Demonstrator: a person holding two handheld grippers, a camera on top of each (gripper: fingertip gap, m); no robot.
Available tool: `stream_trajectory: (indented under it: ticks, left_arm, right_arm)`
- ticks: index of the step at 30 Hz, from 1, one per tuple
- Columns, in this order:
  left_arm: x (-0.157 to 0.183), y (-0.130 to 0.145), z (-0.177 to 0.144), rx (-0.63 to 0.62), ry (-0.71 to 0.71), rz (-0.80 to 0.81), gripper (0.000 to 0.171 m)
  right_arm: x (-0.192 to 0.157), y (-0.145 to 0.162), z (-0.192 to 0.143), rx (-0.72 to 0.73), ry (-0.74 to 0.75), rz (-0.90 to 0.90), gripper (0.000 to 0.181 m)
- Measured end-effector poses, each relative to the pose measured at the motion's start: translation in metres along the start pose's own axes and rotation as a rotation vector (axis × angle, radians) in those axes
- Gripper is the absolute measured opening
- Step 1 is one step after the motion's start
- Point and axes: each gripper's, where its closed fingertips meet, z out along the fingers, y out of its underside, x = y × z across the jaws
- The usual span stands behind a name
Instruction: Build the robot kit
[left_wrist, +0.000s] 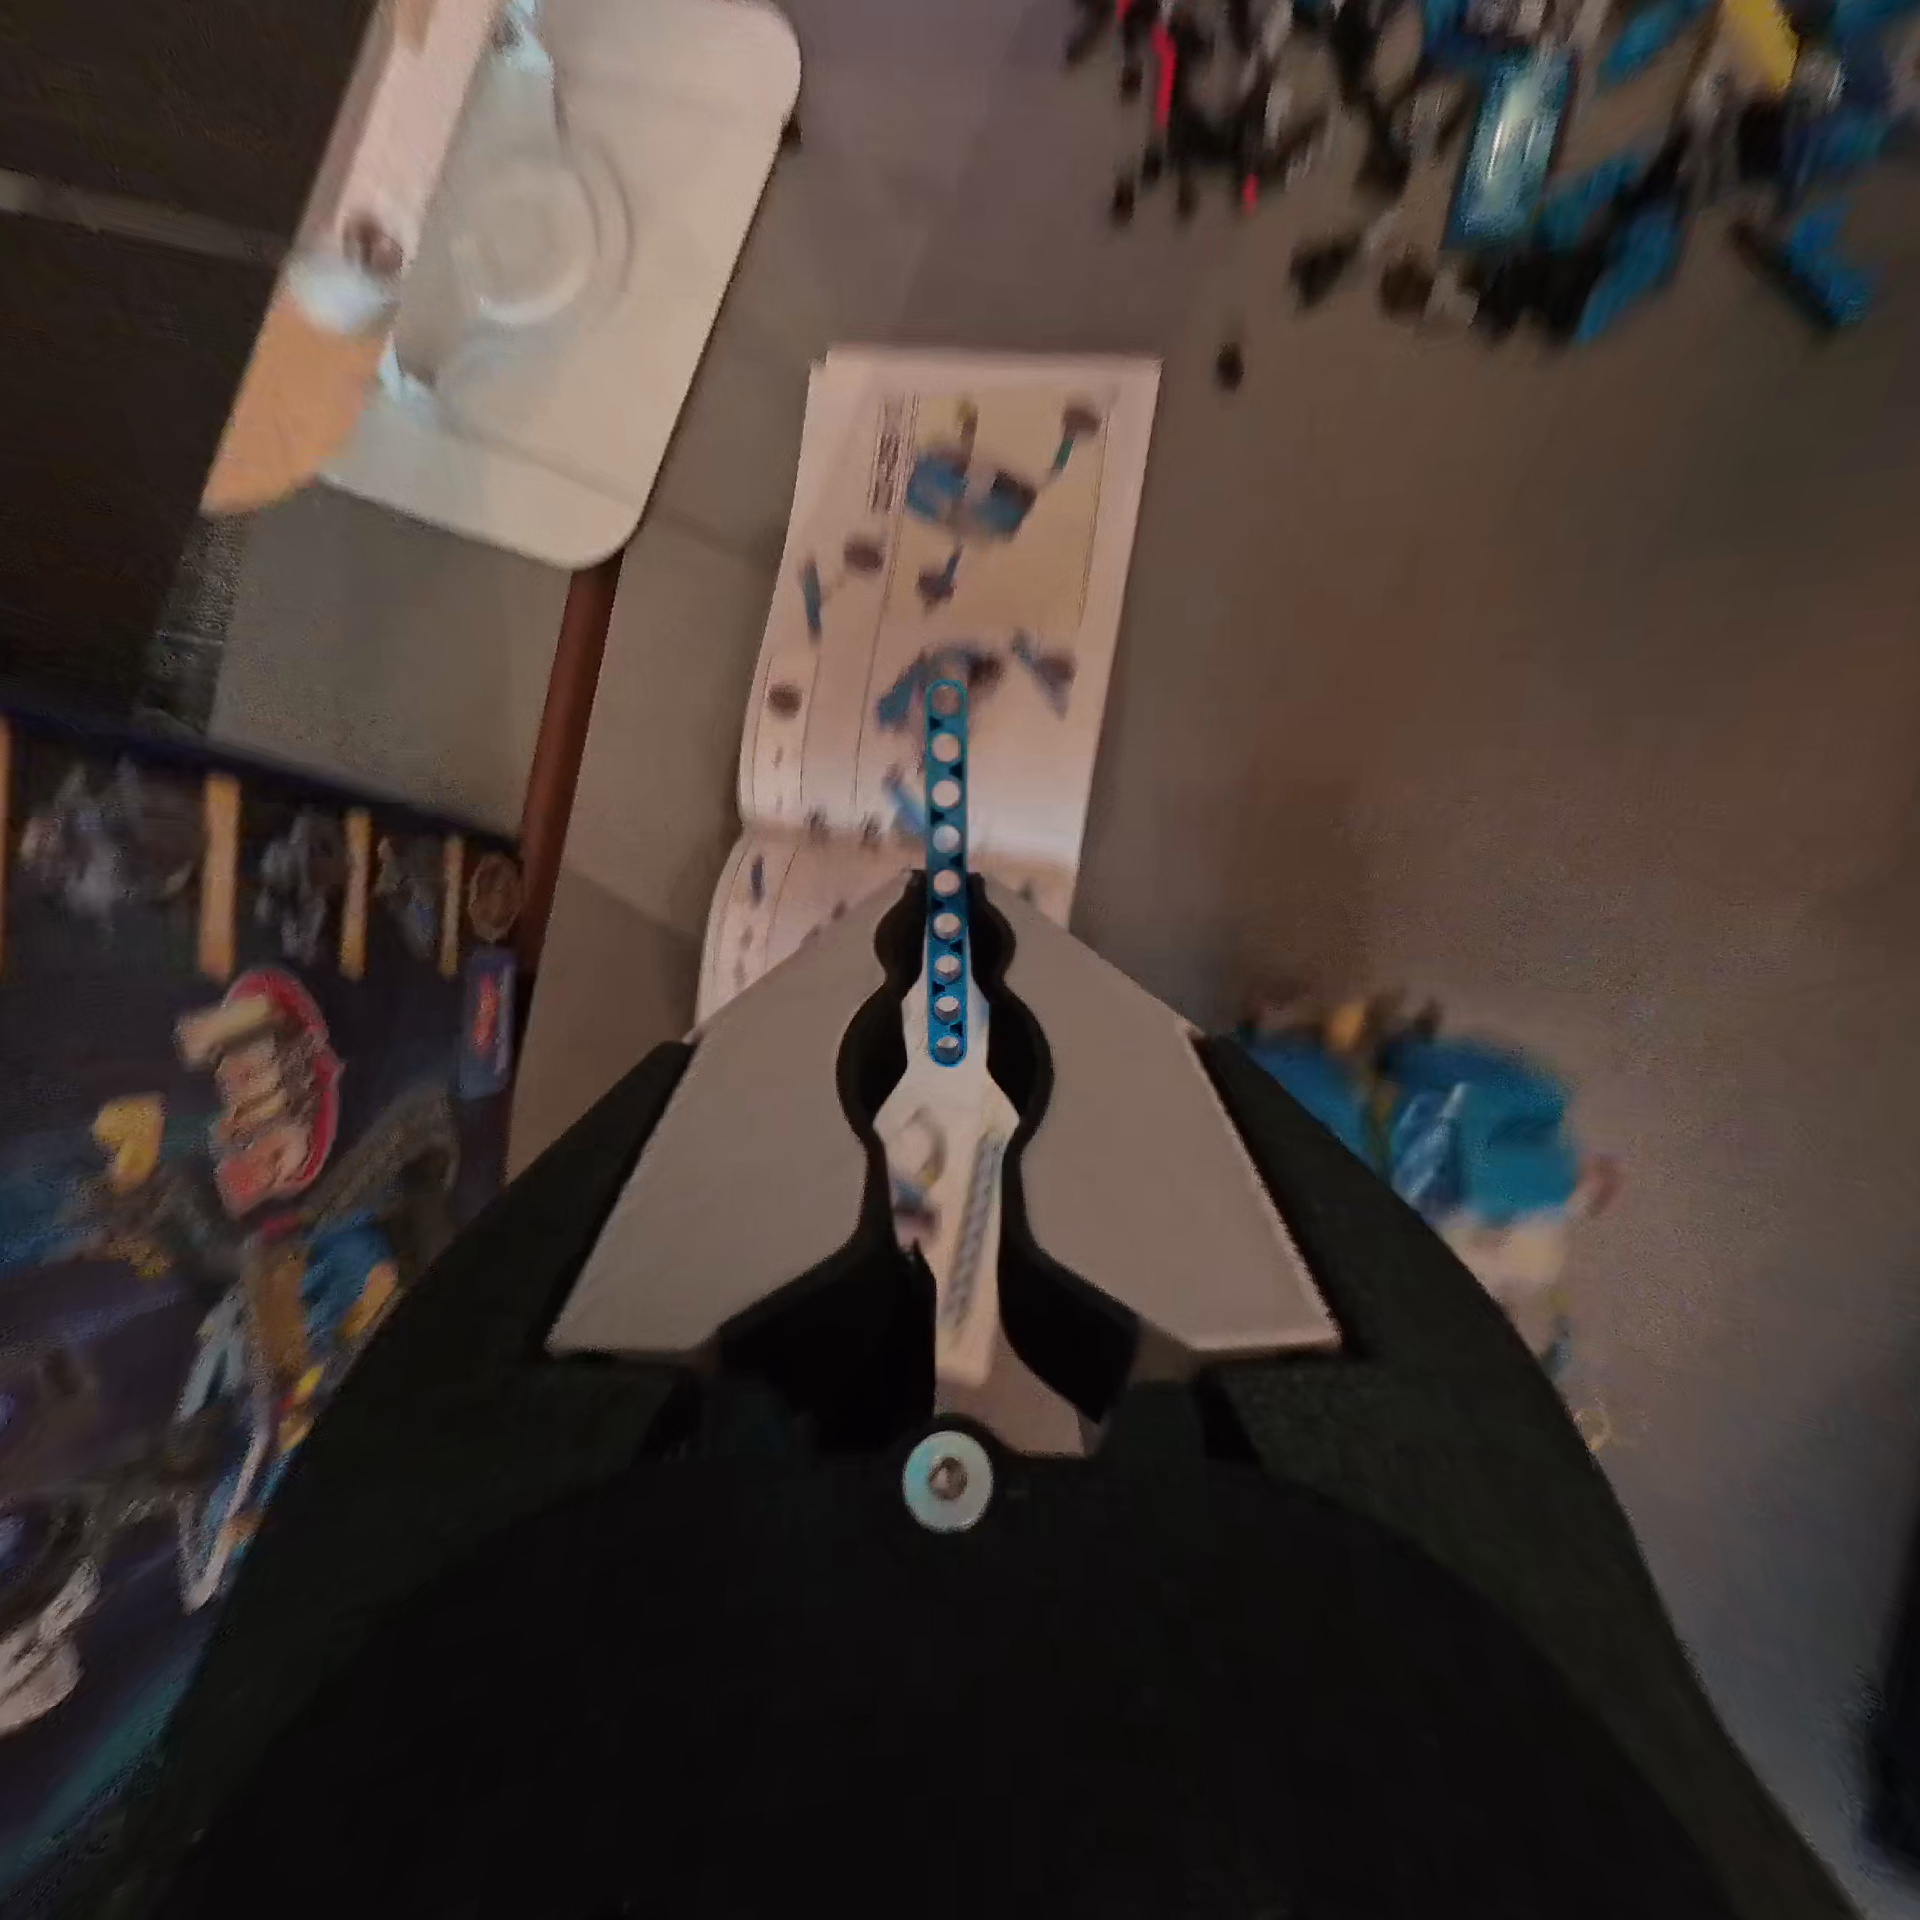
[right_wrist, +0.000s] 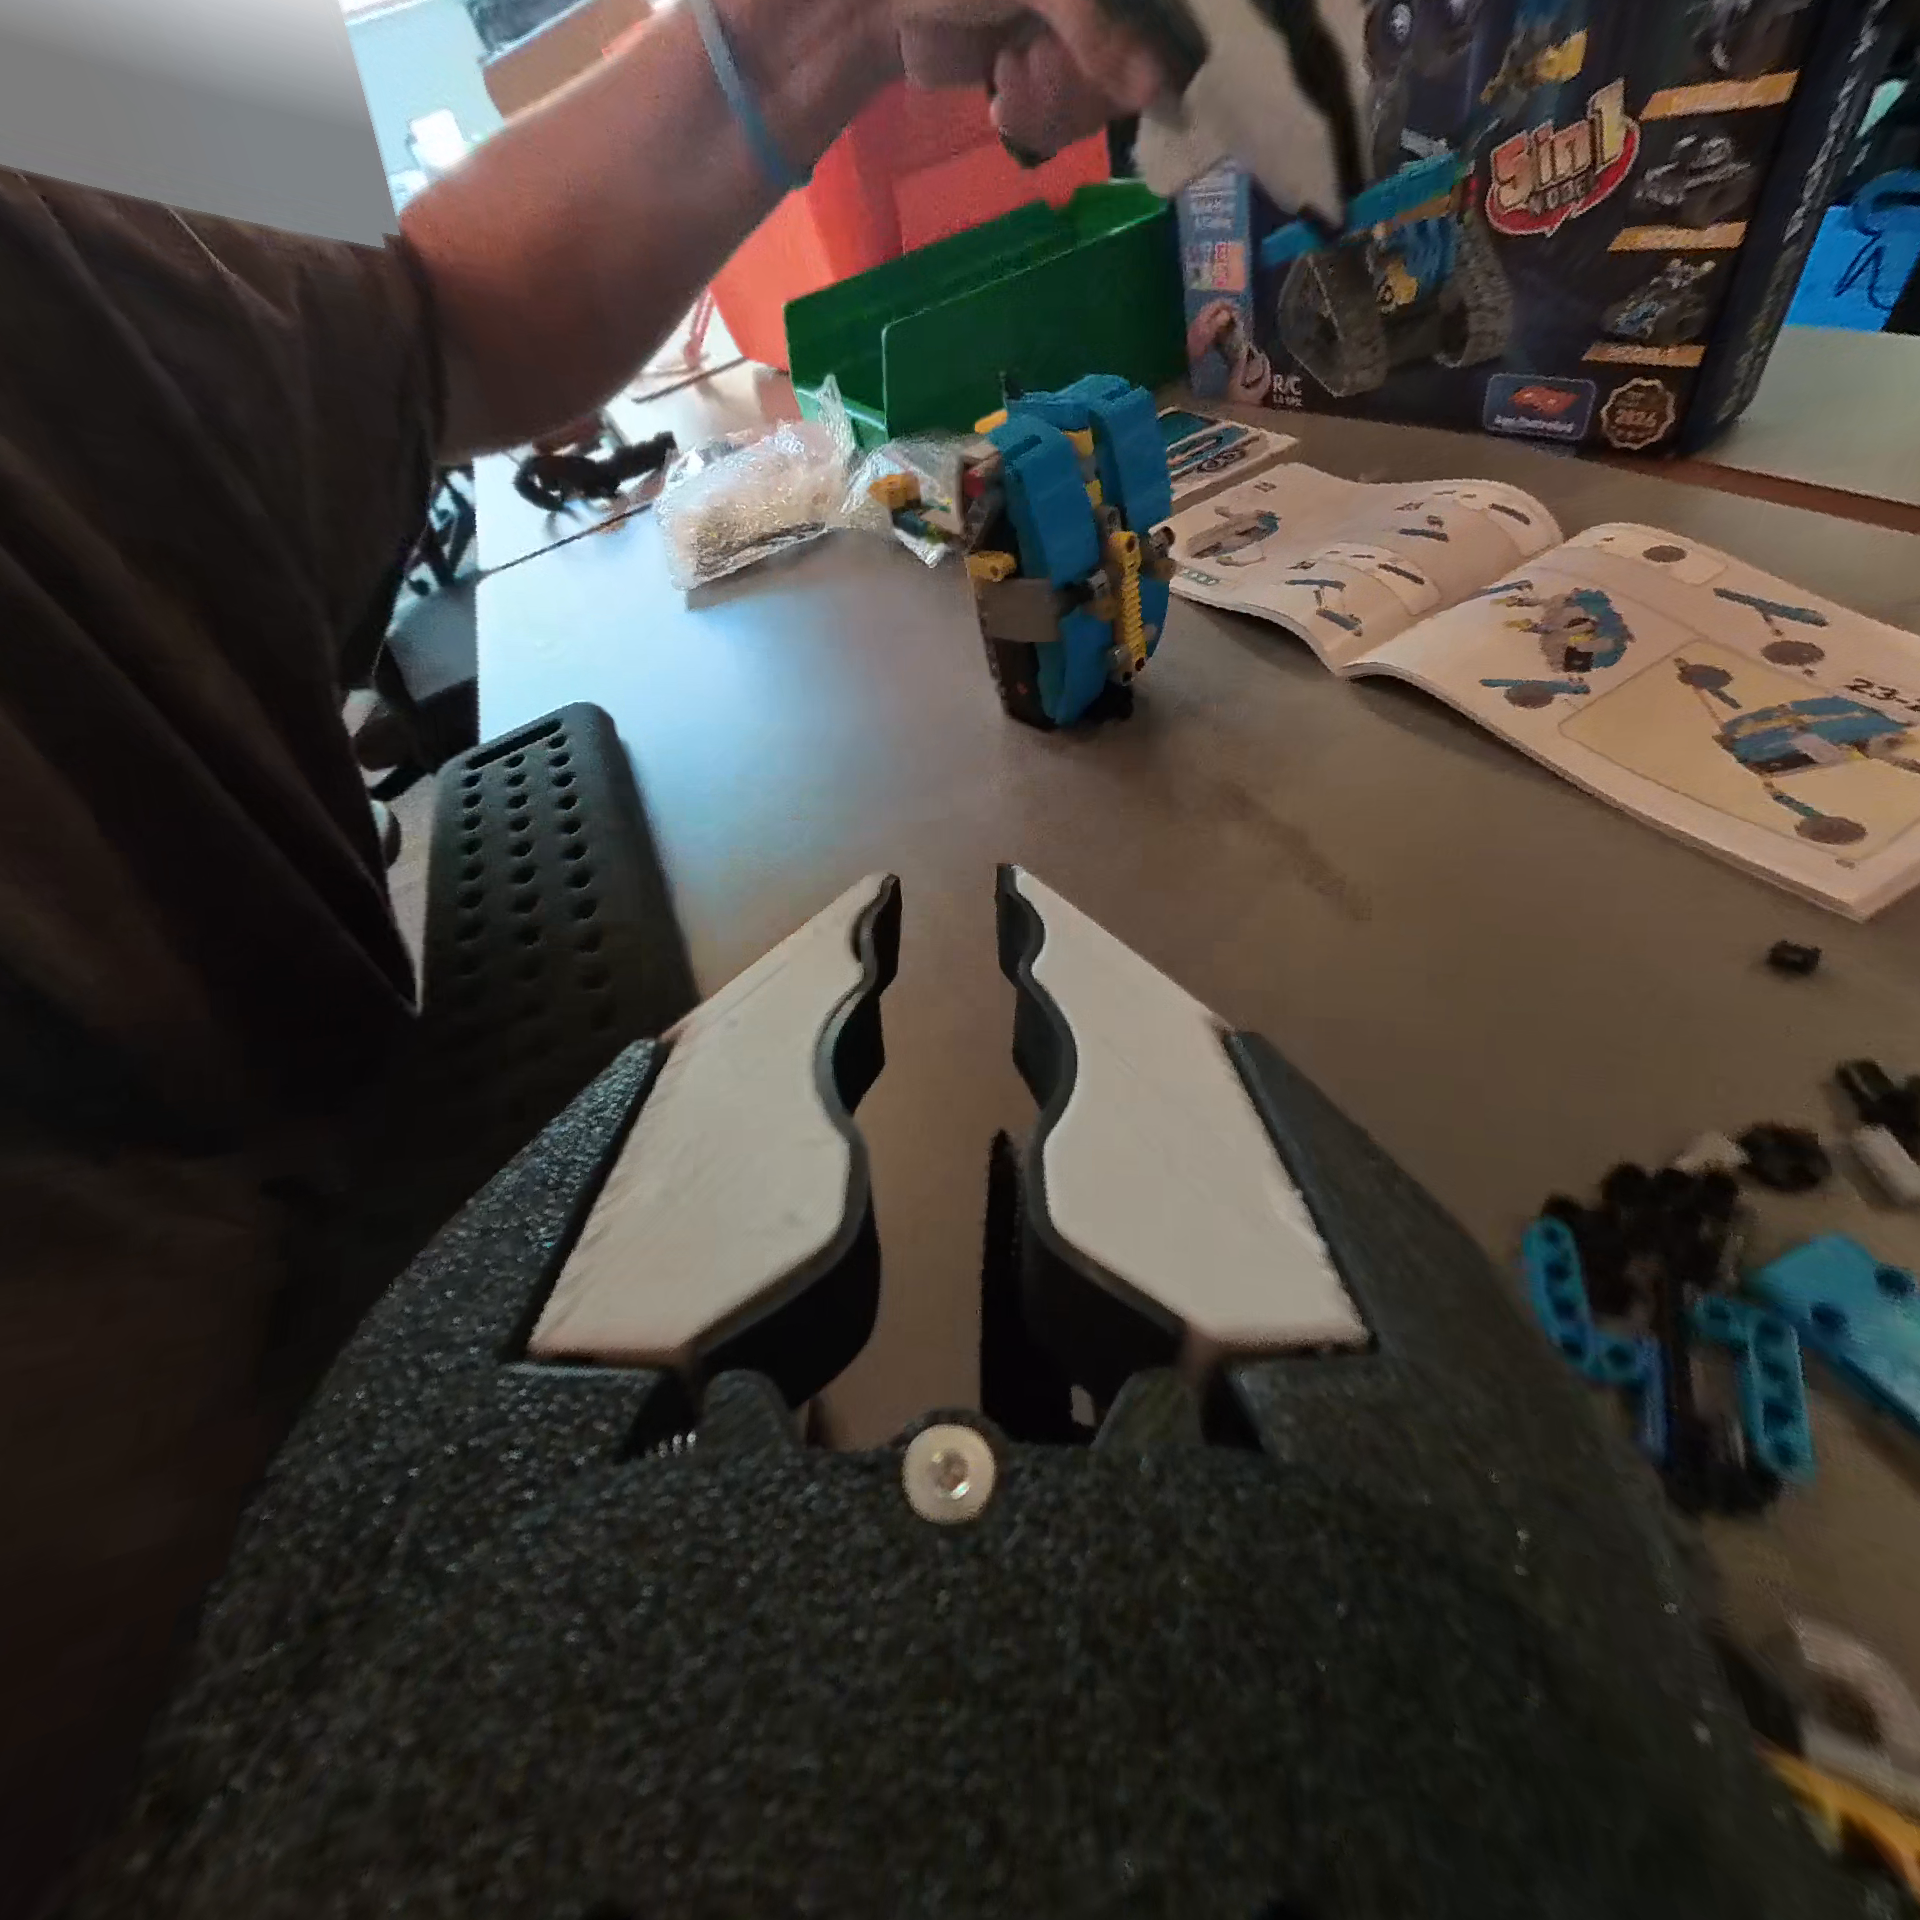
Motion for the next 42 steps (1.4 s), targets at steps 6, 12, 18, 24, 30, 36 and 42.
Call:
stream_trajectory:
  ticks: [6, 12, 18, 24, 30, 36, 42]
  left_arm:
    - [0.102, -0.096, 0.076, -0.083, 0.194, -0.037, 0.007]
    - [0.236, -0.176, 0.141, -0.117, 0.501, 0.076, 0.007]
    - [0.337, -0.195, 0.187, -0.191, 0.497, 0.252, 0.007]
    - [0.355, -0.168, 0.201, -0.252, 0.493, 0.052, 0.007]
    - [0.371, -0.165, 0.211, -0.215, 0.414, 0.038, 0.007]
    - [0.354, -0.164, 0.200, -0.127, 0.253, 0.107, 0.039]
    - [0.356, -0.160, 0.135, 0.140, 0.312, 0.079, 0.038]
  right_arm:
    - [-0.042, 0.018, -0.042, 0.049, 0.084, 0.070, 0.020]
    - [-0.098, 0.036, -0.061, 0.246, 0.069, 0.159, 0.019]
    - [-0.115, 0.039, -0.086, 0.289, 0.111, 0.106, 0.019]
    - [-0.119, 0.036, -0.110, 0.291, 0.207, 0.036, 0.018]
    - [-0.110, 0.035, -0.126, 0.221, 0.341, -0.045, 0.019]
    - [0.017, 0.101, -0.286, -0.047, 0.806, -0.028, 0.025]
    - [0.072, 0.166, -0.330, -0.307, 0.679, 0.150, 0.031]
